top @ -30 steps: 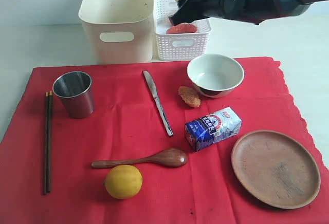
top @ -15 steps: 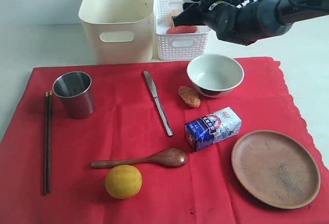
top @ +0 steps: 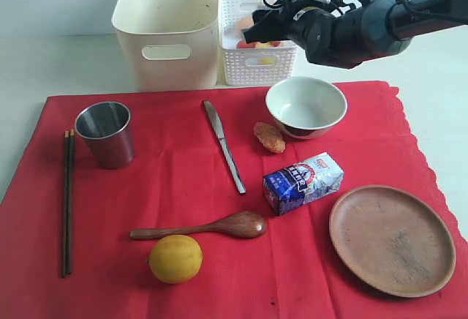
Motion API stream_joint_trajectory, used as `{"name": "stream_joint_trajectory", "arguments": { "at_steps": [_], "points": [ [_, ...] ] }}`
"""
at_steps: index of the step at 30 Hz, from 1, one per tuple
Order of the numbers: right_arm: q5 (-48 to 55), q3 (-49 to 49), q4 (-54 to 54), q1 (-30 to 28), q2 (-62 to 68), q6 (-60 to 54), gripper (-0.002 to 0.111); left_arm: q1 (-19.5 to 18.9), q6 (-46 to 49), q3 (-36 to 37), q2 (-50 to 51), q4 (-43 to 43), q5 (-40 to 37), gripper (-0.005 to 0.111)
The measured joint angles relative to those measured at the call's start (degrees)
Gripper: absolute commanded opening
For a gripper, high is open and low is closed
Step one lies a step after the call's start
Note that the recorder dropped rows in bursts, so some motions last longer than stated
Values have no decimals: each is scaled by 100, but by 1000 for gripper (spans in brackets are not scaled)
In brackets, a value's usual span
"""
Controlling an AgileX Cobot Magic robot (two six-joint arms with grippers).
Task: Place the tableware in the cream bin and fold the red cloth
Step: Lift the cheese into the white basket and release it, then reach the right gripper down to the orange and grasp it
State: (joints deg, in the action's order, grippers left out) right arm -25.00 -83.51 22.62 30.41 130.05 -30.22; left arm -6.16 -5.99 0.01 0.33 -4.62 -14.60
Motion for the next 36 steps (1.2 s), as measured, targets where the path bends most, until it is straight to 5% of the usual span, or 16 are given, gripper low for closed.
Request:
{"name": "stream_joint_trajectory", "arguments": {
  "at_steps": [8,14,18,25,30,36],
  "points": [
    [238,0,-23,0,-90,-66,81,0,0,0,0,0,0,1],
    [1352,0,-23,0,-674,-352,80,0,0,0,0,0,0,1],
    [2765,0,-23,22,-1444,-426,61,0,0,0,0,0,0,1],
    [4555,0,-34,22,-2316,-444,3,0,0,0,0,0,0,1],
    [5400,0,194,22,-2359,-975,0,0,0,0,0,0,0,1],
    [6850,0,1878,22,-2363,-3136,0,0,0,0,0,0,0,1]
  ]
}}
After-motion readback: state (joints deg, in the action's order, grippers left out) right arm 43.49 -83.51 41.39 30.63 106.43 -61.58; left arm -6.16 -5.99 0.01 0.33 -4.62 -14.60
